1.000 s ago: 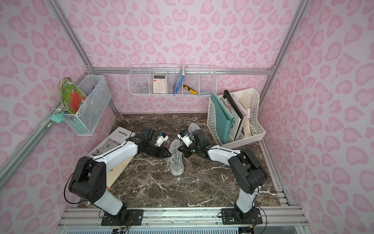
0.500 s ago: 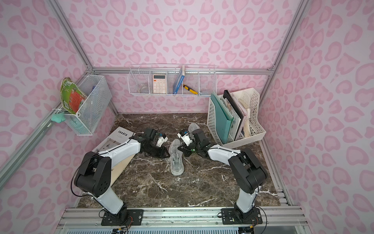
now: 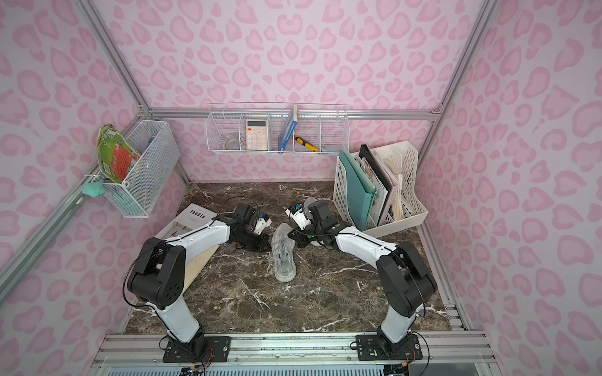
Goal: Tie the shoes
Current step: Tie the shoelace on the shoe.
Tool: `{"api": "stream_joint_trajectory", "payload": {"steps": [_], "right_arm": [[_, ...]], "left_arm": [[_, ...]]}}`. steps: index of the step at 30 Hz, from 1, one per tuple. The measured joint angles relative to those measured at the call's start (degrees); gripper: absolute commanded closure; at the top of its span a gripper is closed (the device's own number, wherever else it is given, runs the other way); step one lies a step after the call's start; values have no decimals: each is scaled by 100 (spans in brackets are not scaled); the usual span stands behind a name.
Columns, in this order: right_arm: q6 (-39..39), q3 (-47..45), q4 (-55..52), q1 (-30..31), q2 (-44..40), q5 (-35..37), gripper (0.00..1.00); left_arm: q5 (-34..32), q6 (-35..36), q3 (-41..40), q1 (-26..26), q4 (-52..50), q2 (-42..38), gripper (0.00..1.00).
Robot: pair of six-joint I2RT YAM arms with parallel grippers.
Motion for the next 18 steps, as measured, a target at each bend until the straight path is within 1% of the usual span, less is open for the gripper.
{"api": "stream_joint_trajectory", "payload": {"steps": [4, 11, 18], "right_arm": [[-109, 487, -977, 133, -118, 535, 100], [-280, 1585, -2518, 588, -195, 1797, 100], [-393, 2105, -3569, 726, -125, 2406, 100]], "left_arm": [[-44, 0, -7, 2, -15, -26, 100], [-289, -118, -11, 9, -44, -81, 100], [-389, -262, 9, 9, -79, -83, 100]]}}
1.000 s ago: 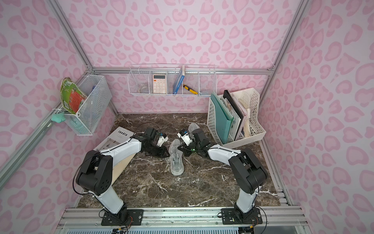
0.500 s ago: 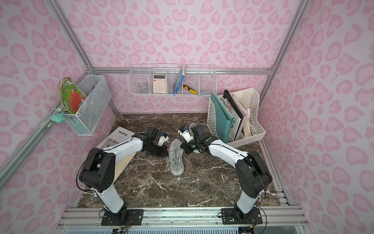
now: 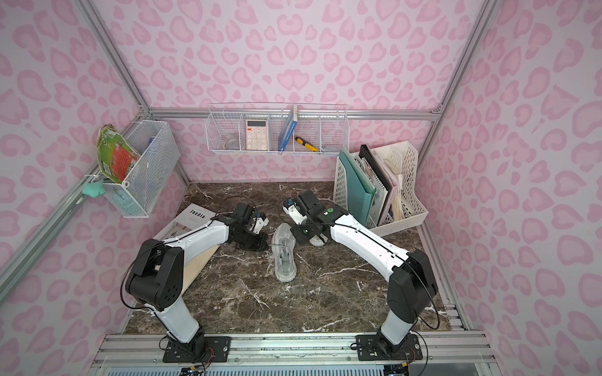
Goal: Tie the shoes
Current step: Tie the shoelace on the shoe.
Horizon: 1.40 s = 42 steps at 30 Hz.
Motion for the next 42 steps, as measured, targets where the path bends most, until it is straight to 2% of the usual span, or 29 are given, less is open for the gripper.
{"api": "stream_joint_trajectory", "payload": {"steps": [6, 10, 17, 22, 24, 28, 32, 40, 42], "right_arm": [[-22, 302, -597, 96, 339, 627, 98], [-28, 201, -562, 7, 535, 833, 90], [13, -452, 651, -507, 391, -111, 72], [396, -1576, 1904, -1060, 17, -1049, 61], [669, -2081, 2433, -1185, -157, -1447, 53], [1320, -2979, 3626, -1270, -442, -2009, 51], [1886, -3473, 4509, -1246, -487, -2162, 50], [1786, -3283, 4610, -706, -262, -1311, 54], [1786, -3440, 4621, -625, -332, -1123, 51]], "left_arm": [[13, -24, 33, 0, -9, -28, 100], [59, -24, 33, 0, -4, -74, 100], [87, -22, 57, 0, -24, -74, 100], [90, -22, 59, 0, -31, -74, 100], [90, -22, 59, 0, -35, -74, 100], [90, -22, 59, 0, -39, -74, 100], [92, -22, 57, 0, -44, -74, 100], [92, -22, 57, 0, -50, -74, 100], [92, -22, 57, 0, -52, -74, 100]]}}
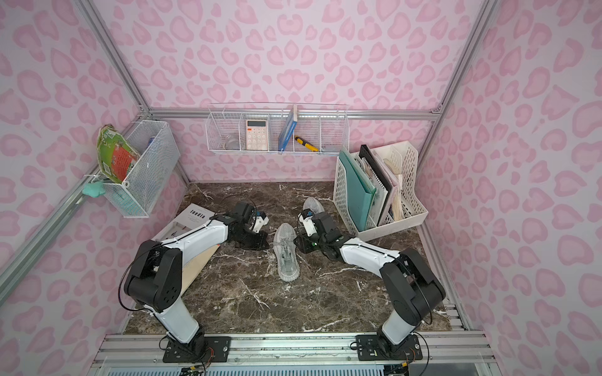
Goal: Tie the shoes
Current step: Tie the shoelace on the shoe.
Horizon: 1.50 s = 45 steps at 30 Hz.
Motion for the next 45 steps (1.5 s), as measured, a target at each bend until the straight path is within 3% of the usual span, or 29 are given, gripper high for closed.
{"api": "stream_joint_trajectory", "payload": {"steps": [6, 12, 21, 32, 40, 45], "right_arm": [[516, -717, 282, 11, -365, 577, 45], [1126, -1067, 1132, -28, -229, 498, 41], [1923, -1158, 2468, -33, 374, 247, 46], [2374, -940, 3027, 9, 894, 343, 48], [2365, -669, 3034, 87, 1191, 758, 67], [2181, -549, 2892, 120, 1268, 1060, 90]], "left_arm": [[0, 2, 2, 0, -7, 0, 100], [0, 2, 9, -2, -35, 0, 100], [0, 7, 9, -2, -39, -2, 100], [0, 22, 9, -2, -42, -9, 100], [0, 22, 9, -2, -42, -35, 100], [-2, 24, 7, 0, -42, -35, 100]]}}
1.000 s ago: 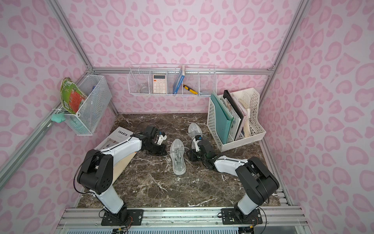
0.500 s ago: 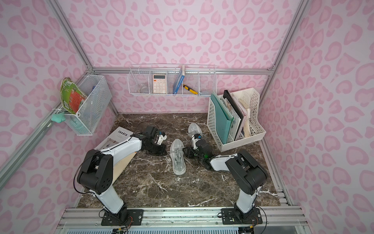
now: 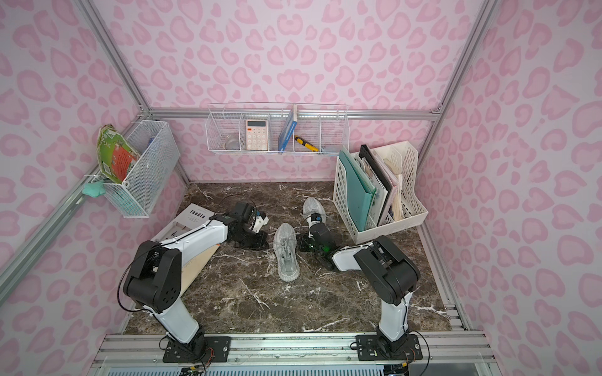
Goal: Tie the shoes
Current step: Tie the shoelace on the shoe.
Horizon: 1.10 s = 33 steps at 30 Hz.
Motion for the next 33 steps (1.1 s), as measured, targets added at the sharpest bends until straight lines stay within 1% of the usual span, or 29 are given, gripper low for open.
{"api": "stream_joint_trajectory", "payload": {"steps": [1, 4, 8, 10, 16, 19, 22, 26, 31, 33], "right_arm": [[-90, 26, -103, 9, -37, 103, 94], [-439, 83, -459, 79, -334, 511, 100], [-990, 120, -1012, 136, -831, 1054, 100], [-1309, 297, -1547, 129, -968, 1322, 100], [-2409, 1078, -3268, 177, -1038, 1794, 96], [-2924, 1556, -4026, 247, -1021, 1985, 95], [-3373, 2065, -4763, 382, -898, 2345, 95], [-3753, 2623, -5661, 525, -695, 2761, 95], [-4057, 3141, -6640, 717, -474, 3206, 90], [-4168, 3292, -6835, 811, -391, 3309, 88]], "left_arm": [[0, 0, -4, 0, 0, -2, 100], [-20, 0, -24, 7, -4, -61, 100], [-31, -2, -63, 37, 0, -149, 100], [-48, -2, -76, 44, -4, -160, 100], [-105, 0, -107, 52, -4, -179, 100], [-125, 0, -116, 59, -4, -179, 100], [-144, -2, -116, 85, -7, -179, 100], [-151, -2, -116, 98, -7, -179, 100], [-166, -2, -116, 101, -7, -179, 100], [-168, -2, -116, 101, -7, -179, 100]]}}
